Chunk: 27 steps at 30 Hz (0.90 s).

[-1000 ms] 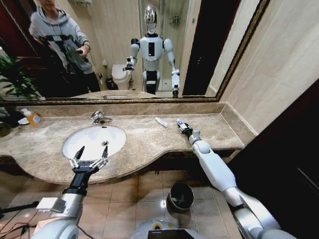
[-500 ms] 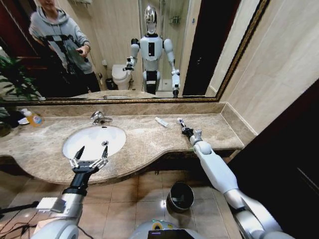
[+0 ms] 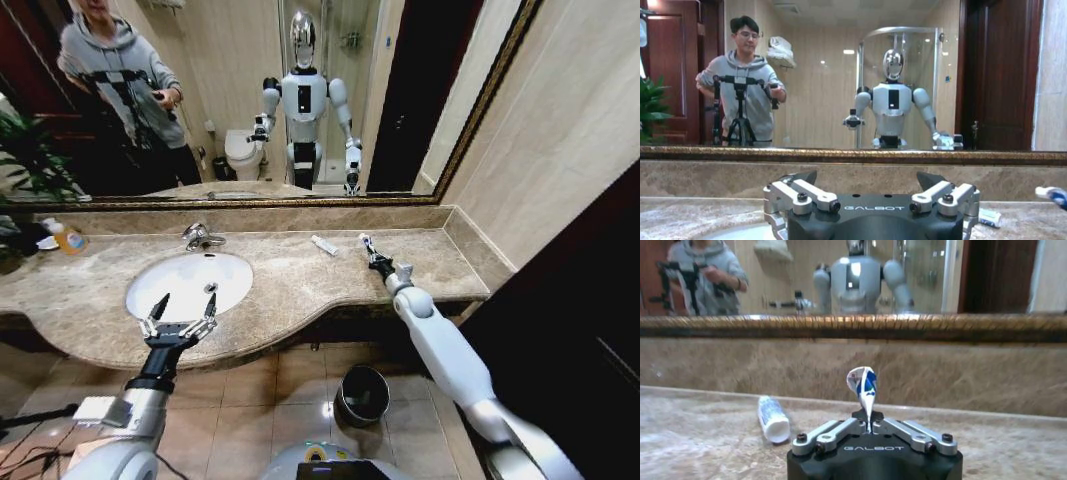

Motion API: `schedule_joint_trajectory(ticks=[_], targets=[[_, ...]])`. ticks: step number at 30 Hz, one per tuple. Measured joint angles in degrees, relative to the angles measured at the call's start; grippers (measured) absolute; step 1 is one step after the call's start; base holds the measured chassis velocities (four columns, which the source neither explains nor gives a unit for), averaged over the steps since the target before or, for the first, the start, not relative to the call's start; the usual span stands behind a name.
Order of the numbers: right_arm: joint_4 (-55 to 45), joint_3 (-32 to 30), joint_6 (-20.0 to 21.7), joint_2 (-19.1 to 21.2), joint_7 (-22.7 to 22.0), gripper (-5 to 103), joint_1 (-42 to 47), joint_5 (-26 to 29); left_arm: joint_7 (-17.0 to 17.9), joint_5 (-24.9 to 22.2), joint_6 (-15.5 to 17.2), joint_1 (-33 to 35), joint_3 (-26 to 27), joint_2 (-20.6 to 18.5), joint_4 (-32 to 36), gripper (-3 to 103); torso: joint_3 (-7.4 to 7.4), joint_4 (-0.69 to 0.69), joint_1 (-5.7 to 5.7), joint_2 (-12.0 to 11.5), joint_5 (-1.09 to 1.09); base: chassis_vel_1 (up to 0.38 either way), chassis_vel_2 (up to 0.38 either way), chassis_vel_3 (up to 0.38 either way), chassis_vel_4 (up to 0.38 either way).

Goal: Pick up the trash from the sink and place it in the trash bin.

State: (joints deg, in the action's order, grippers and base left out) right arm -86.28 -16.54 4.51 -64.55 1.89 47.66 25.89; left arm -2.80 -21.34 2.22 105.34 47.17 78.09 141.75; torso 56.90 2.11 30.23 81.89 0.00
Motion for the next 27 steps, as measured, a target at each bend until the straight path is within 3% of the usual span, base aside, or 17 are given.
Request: schedule_joint_trajectory(ticks=[6, 14, 21, 27], targets=[[-11.64, -5.06, -3.17, 2.05, -0.48, 0, 11.45, 0.24, 0.00, 0.00, 0.00, 0.00, 0.00, 0.00, 0.00, 100, -0.01, -0.01, -0.01, 0.00, 0.00, 0.000, 0.000, 0.000, 0.000], [-22.63, -9.81, -5.58, 0.96, -0.86, 0, 23.23, -0.29, 0.01, 0.00, 0.00, 0.00, 0.00, 0.00, 0.00, 100, 0.00, 0.00, -0.01, 0.00, -0.01, 0.000, 0.000, 0.000, 0.000], [-28.10, -12.63, -13.98, -5.49, -1.09, 0, 35.66, -4.66, 0.00, 0.00, 0.00, 0.00, 0.00, 0.00, 0.00, 100, 0.00, 0.00, -0.01, 0.00, -0.02, 0.000, 0.000, 0.000, 0.000], [-26.82, -13.14, -20.52, -11.11, -0.09, 0, 45.19, -9.60, 0.00, 0.00, 0.00, 0.00, 0.00, 0.00, 0.00, 100, -0.01, -0.01, -0.01, 0.00, -0.01, 0.000, 0.000, 0.000, 0.000]])
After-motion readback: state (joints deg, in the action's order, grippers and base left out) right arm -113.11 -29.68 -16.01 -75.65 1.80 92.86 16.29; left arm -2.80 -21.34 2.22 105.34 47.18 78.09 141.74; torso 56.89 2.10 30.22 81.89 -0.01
